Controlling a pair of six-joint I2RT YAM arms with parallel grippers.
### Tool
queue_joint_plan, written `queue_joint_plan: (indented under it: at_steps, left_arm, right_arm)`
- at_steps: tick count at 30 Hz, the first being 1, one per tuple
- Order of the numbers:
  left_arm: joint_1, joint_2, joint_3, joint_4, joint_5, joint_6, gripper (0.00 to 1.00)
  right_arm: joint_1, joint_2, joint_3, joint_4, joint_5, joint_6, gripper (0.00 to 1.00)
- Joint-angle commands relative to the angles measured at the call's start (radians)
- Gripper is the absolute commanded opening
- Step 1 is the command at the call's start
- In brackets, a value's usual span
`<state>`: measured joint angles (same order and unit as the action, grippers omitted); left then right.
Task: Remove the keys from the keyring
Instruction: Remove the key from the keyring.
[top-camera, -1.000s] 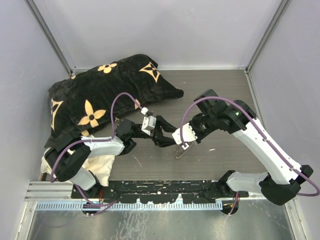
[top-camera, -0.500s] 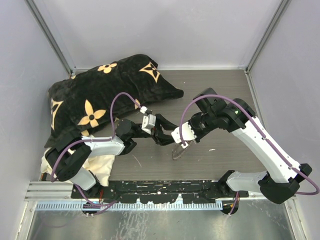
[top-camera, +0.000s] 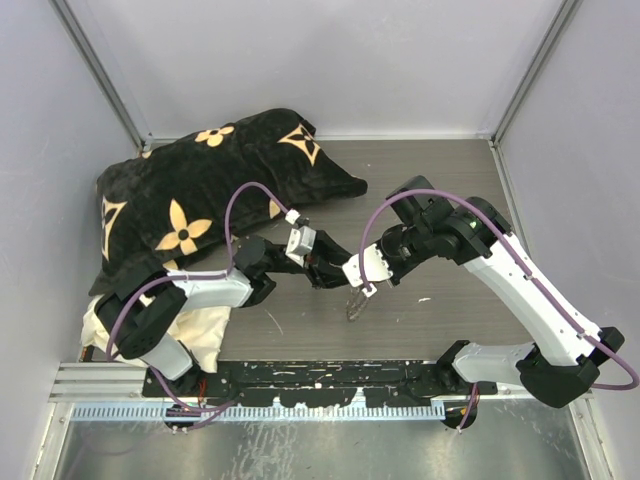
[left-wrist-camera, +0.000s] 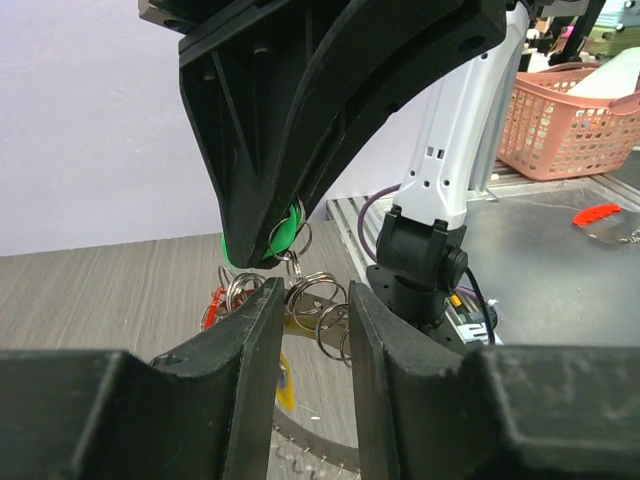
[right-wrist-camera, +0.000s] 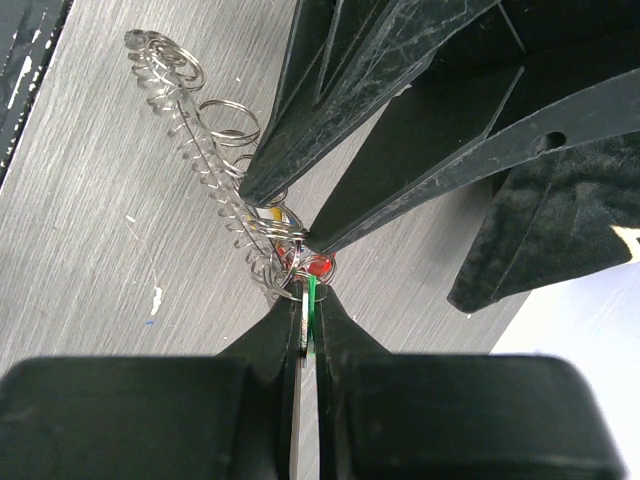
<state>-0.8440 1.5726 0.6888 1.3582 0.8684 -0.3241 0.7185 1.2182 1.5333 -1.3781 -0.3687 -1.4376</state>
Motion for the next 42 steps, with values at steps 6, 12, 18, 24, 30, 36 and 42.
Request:
queue_joint_plan:
  at_steps: [6, 12, 18, 24, 30, 36, 42]
  left_arm:
    - [0.005, -0.006, 0.031, 0.071, 0.024, -0.013, 0.24]
    - [0.006, -0.022, 0.003, 0.071, 0.003, -0.013, 0.13]
    - [0.006, -0.028, 0.006, 0.070, 0.008, -0.020, 0.03]
    - [0.005, -0.029, 0.013, 0.070, 0.029, -0.030, 0.00]
    - [0.005, -0.035, 0.024, 0.041, 0.032, -0.029, 0.00]
    - [0.006, -0.080, -0.001, -0.052, -0.051, 0.039, 0.00]
    - [0.006, -0.172, -0.021, -0.248, -0.106, 0.181, 0.00]
  right_arm:
    - [0.006, -0.008, 0.029, 0.031, -0.006, 0.015, 0.01]
    - [0.007, -0.014, 0.024, 0.048, 0.016, 0.033, 0.01]
    - [0.006, -0.016, 0.024, 0.068, 0.027, 0.065, 0.01]
    - [0.006, -0.017, 0.015, 0.089, 0.043, 0.112, 0.01]
    - [0.005, -0.010, 0.011, 0.112, 0.058, 0.173, 0.01]
    - [0.006, -0.011, 0.016, 0.112, 0.052, 0.201, 0.01]
    - [0.006, -0.009, 0.037, 0.113, 0.059, 0.245, 0.01]
